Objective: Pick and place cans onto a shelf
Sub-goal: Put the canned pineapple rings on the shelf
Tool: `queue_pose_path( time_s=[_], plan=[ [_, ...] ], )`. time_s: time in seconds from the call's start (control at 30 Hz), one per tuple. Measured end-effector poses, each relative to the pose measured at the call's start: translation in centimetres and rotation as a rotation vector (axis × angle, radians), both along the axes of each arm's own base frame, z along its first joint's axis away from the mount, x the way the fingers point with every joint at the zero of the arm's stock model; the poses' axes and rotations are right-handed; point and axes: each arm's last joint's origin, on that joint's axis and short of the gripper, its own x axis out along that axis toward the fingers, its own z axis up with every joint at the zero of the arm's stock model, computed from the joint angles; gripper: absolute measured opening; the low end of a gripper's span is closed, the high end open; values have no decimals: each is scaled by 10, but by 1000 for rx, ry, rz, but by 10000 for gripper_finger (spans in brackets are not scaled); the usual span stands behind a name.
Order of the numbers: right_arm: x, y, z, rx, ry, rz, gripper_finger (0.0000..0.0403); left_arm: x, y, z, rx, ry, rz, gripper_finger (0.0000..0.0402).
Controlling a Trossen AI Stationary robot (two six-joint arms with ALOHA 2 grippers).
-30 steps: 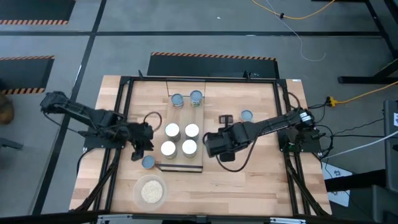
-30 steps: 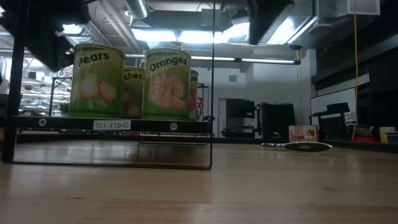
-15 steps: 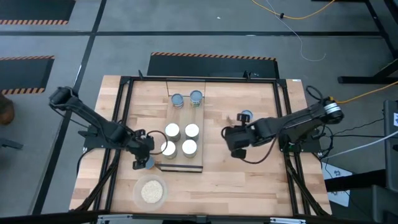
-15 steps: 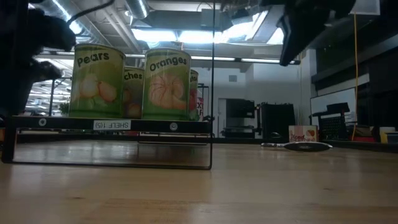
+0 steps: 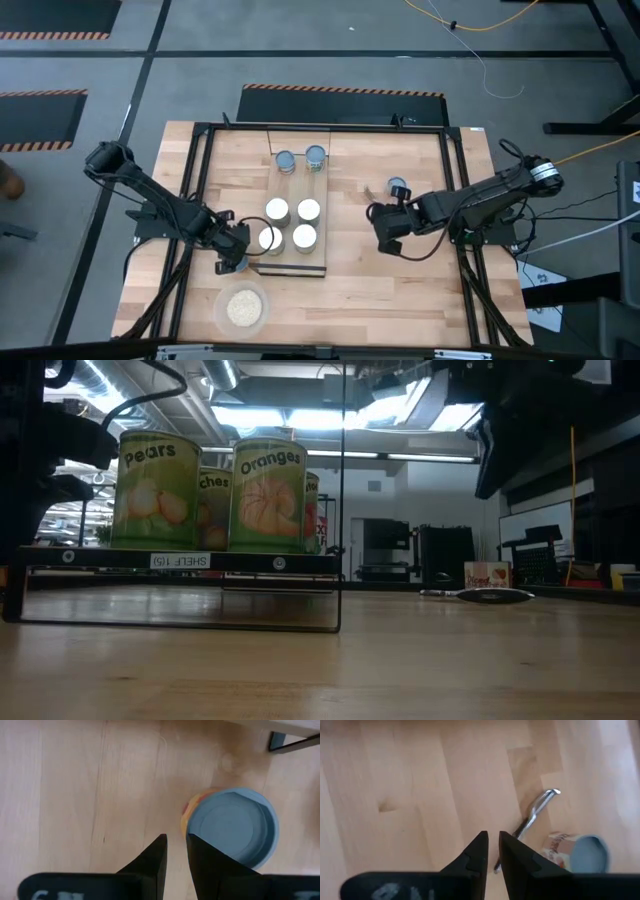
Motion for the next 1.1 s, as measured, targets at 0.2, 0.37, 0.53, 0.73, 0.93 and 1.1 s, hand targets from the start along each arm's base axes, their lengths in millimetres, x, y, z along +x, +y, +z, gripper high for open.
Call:
queue_pose_path(
  time_s=[0.2,0.37,0.53,0.73,0.93,1.1],
  plan=[
    [1,1,-3,15,-10,3,51,2,-1,0,-13,-14,7,70],
    [2,1,-3,20,-25,4,51,2,-1,0,-18,-17,8,70],
    [3,1,-3,21,-31,5,51,4,-2,1,-33,-41,8,70],
    [3,1,-3,21,-32,5,51,8,-5,8,-48,-69,5,70],
    [3,1,-3,21,-32,5,51,7,-8,8,-47,-77,-15,70],
    [3,1,-3,21,-32,5,51,6,-11,8,-20,-90,-27,70]
  ],
)
